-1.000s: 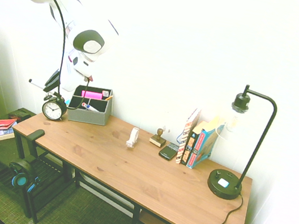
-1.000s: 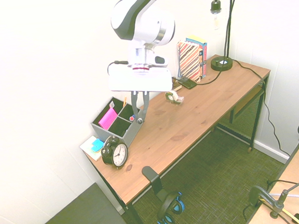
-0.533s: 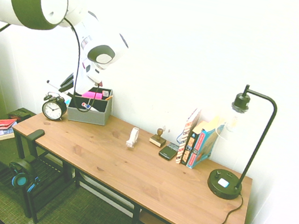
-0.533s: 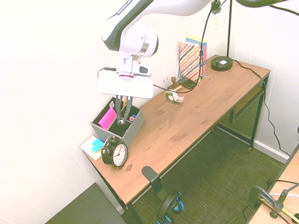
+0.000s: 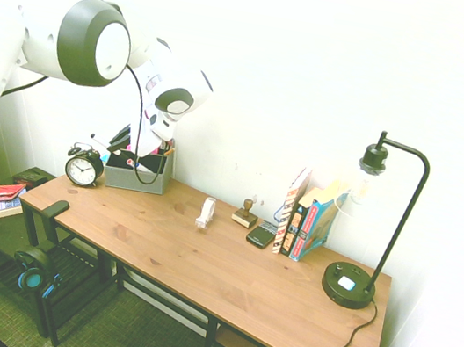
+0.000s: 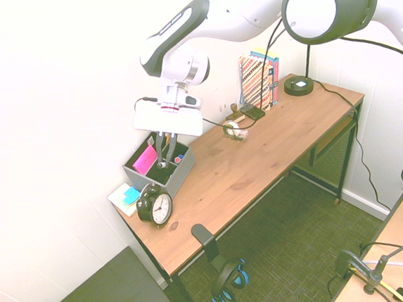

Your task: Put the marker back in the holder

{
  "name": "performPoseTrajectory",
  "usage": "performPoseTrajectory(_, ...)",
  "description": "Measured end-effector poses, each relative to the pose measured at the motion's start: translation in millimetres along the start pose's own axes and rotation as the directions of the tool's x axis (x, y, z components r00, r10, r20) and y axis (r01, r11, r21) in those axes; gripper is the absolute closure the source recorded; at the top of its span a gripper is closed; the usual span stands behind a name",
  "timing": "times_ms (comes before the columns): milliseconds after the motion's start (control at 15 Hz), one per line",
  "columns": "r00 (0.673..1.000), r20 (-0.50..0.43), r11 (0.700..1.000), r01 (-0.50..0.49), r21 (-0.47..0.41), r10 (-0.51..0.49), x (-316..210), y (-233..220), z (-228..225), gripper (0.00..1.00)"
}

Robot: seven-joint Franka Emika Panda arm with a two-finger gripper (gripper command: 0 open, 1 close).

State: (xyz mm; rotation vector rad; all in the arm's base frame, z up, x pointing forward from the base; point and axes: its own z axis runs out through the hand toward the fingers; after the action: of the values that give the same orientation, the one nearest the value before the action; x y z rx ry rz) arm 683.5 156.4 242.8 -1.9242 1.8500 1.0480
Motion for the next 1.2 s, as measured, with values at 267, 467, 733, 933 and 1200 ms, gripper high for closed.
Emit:
performPoseTrajectory(267,1.0,0.003,1.0,-0.004,-0.008,0.004,5,-7,6,0.0)
performPoseTrajectory(467,1.0,0.004,1.0,-0.007,-0.01,0.007,9,-9,9,0.0)
performPoseTrajectory(733,1.0,0.005,1.0,-0.012,-0.012,0.012,13,-9,7,0.0)
performPoseTrajectory(933,1.0,0.005,1.0,-0.021,-0.013,0.021,19,-9,3,0.0)
performPoseTrajectory(1200,0.996,-0.063,0.998,0.062,-0.027,-0.063,26,4,-13,0.0)
